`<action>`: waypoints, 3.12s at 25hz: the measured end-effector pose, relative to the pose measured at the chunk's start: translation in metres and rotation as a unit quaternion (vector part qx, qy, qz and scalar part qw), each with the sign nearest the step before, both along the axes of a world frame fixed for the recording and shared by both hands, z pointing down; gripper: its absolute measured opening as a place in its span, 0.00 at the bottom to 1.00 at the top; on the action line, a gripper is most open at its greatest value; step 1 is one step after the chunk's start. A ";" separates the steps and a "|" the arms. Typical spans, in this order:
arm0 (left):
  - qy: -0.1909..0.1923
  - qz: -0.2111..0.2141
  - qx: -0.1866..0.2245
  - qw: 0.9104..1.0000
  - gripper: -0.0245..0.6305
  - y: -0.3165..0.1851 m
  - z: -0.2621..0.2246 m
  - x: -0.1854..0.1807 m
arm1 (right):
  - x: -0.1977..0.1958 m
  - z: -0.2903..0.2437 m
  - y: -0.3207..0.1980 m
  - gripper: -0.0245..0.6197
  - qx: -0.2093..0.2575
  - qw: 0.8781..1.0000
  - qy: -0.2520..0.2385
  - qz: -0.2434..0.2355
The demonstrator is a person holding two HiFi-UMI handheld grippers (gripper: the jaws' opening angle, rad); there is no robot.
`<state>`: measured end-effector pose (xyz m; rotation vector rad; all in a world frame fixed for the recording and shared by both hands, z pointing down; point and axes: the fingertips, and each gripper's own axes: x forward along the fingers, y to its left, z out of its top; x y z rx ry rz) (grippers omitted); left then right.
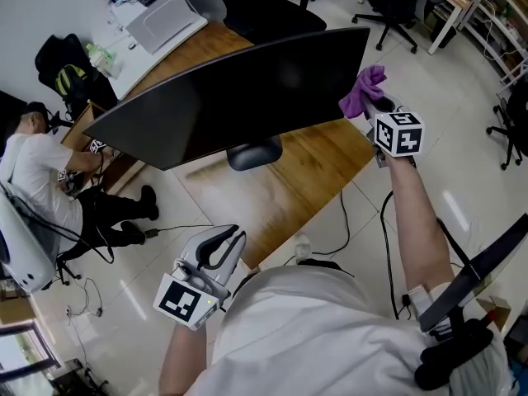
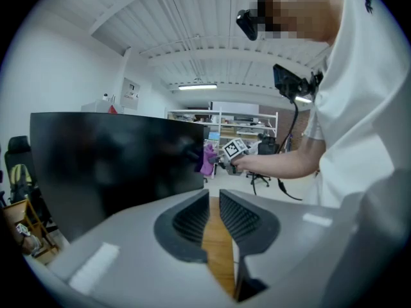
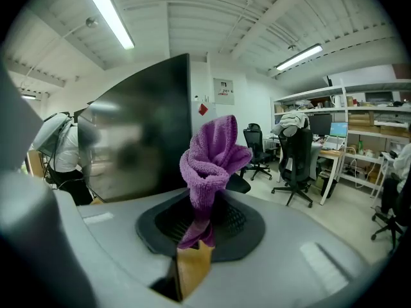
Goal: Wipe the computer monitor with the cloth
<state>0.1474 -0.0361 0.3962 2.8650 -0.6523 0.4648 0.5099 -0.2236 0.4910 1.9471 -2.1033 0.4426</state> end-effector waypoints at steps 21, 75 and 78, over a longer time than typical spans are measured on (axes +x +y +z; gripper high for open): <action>-0.029 -0.020 -0.007 0.999 0.15 0.000 0.003 -0.036 | 0.004 0.124 0.009 0.13 -0.109 0.992 -0.028 0.052; 0.006 -0.041 -0.027 0.999 0.15 0.005 0.013 -0.164 | -0.207 0.143 -0.018 0.13 -0.111 0.937 -0.310 0.114; 0.006 -0.044 -0.026 0.999 0.15 0.007 0.013 -0.175 | -0.224 0.143 -0.019 0.13 -0.112 0.936 -0.315 0.110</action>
